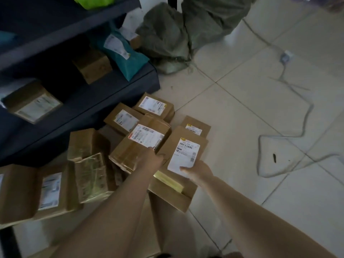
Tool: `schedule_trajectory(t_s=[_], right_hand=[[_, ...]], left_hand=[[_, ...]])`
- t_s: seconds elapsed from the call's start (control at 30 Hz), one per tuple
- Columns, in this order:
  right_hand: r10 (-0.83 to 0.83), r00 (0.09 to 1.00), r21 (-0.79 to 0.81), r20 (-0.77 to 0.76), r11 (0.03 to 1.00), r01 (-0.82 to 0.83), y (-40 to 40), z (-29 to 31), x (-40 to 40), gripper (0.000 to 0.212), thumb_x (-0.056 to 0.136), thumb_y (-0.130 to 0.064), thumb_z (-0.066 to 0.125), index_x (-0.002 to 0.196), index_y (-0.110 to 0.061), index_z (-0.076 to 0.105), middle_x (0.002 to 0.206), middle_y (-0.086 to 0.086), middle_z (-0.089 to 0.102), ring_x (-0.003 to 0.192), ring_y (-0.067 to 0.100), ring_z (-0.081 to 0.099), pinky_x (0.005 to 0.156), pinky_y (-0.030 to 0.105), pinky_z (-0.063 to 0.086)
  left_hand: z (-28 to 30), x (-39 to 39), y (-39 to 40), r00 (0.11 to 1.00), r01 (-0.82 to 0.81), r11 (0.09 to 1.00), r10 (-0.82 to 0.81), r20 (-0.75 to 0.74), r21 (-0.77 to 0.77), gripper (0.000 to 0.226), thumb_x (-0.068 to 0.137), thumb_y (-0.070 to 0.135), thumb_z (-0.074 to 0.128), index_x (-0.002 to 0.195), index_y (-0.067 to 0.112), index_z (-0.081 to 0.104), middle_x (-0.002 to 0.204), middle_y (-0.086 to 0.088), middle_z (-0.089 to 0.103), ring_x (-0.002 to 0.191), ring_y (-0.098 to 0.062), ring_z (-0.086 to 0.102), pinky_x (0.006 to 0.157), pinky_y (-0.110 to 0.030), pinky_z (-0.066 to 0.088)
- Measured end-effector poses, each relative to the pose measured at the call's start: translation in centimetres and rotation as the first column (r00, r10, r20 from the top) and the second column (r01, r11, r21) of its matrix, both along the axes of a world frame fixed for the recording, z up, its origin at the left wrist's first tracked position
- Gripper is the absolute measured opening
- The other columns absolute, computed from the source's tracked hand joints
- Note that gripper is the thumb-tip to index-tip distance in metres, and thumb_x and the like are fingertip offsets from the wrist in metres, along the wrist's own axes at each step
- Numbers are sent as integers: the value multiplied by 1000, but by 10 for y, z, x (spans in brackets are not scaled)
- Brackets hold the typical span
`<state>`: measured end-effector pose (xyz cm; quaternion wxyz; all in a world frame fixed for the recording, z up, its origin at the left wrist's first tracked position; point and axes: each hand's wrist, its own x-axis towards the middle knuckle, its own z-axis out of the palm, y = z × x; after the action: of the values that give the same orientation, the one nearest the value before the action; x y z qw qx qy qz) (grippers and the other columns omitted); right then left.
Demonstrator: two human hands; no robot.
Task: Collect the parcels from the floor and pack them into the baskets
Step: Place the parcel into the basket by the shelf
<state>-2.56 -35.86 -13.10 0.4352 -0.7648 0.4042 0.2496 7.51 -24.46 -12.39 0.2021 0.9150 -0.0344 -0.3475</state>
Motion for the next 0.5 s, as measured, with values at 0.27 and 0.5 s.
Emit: schedule_trajectory(t_s=[0.27,0.5], right_hand=[[-435,898,112,62,897,427,2,-29,-2,50,75,-26,75,114,-10,47,119,7,61,105,24,59,82,33,50],[-392,885,114,252,920,375,-8,123,8,52,76,-25,75,121,-15,51,118,2,64,107,23,60,85,32,49]], left_hand=[[-24,-5,-8,971,-210,960,183,-155,-183,55,84,22,58,136,16,42,128,-5,52,113,-25,52,96,-40,45],[124,-11,3,953,-303,891,283,-109,-338,44,81,13,64,124,12,53,121,-7,58,100,-22,58,84,-31,46]])
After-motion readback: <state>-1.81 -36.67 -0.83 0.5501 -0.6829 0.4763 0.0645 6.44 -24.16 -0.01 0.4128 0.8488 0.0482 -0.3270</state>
